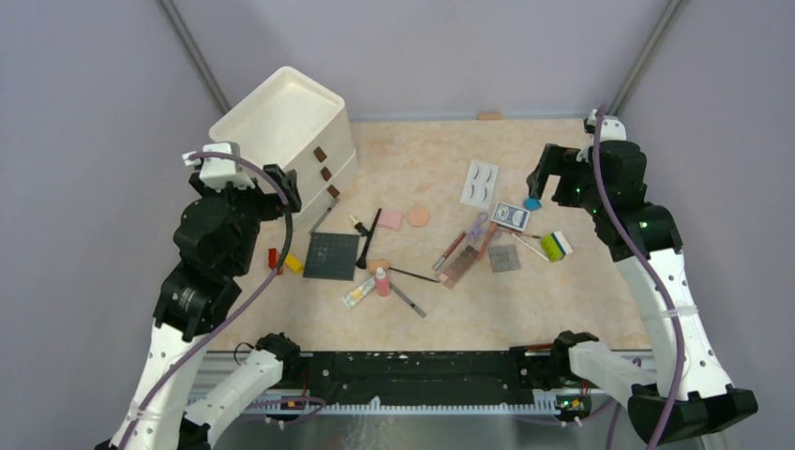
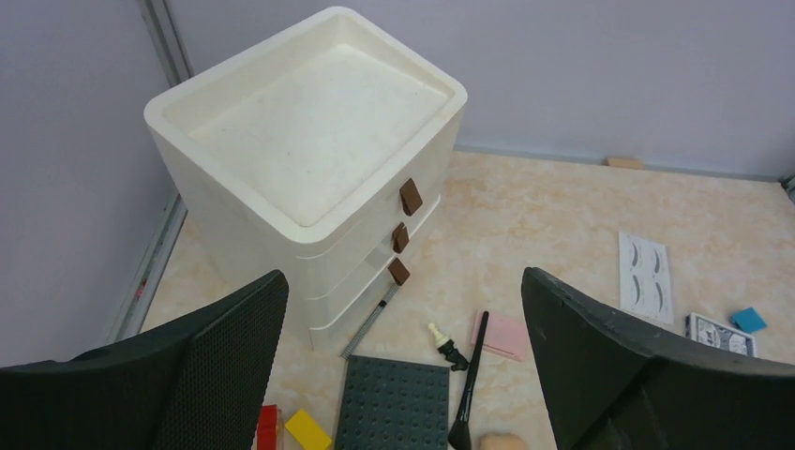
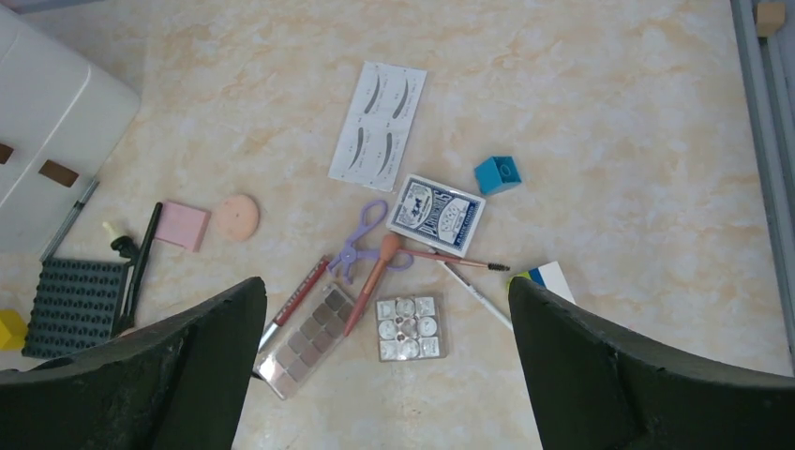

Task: Organize the makeup
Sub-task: Open the drawer in the storage box.

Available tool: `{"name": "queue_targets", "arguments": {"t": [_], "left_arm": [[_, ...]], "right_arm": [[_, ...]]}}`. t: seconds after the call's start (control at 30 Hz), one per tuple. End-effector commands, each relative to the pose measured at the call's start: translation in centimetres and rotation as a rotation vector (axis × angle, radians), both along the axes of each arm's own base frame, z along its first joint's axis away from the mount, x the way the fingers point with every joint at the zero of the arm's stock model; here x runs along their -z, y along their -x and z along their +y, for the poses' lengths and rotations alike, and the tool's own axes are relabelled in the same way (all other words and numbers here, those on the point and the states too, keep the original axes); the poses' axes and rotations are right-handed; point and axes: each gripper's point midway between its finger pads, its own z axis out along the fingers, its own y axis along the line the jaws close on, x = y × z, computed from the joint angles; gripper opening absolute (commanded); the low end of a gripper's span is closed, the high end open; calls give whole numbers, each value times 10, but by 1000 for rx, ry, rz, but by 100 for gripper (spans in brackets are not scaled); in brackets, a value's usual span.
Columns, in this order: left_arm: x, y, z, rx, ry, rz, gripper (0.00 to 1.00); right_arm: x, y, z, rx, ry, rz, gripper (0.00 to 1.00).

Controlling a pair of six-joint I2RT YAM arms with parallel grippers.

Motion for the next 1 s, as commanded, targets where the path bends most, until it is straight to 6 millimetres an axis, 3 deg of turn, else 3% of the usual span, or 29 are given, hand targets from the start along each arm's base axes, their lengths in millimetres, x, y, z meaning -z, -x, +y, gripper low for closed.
{"name": "queue_targets", "arguments": {"t": [0.0,0.2,0.43,0.53,0.63,0.77,0.9,0.97], "left_arm": [[2,-11,2,-35,-20,-7,99],[6,-13,2,-11,-119,-12,99],[35,-26,-8,12,-124,90,99],[56,-34,-10,24,-124,174,99],[71,-38,-4,32,-84,230,99],[88,-38,17,-34,-24,305,99],[109,-28,36,-120,-13,356,99],[104,-17,43,-141,-31,296,99]], "right_arm": [[-7,-1,-3,-4,11,-38,99],[-12,1,8,-32,-71,-131,99],[10,-22,47,-98,-314,-105,99],[23,-36,78,-147,-434,-64,93],[40,-45,126,-196,-353,-17,92],[38,-47,192,-330,-447,-27,92],[33,-49,232,-435,-598,-63,92],[27,-51,248,-473,-662,-95,91]]}}
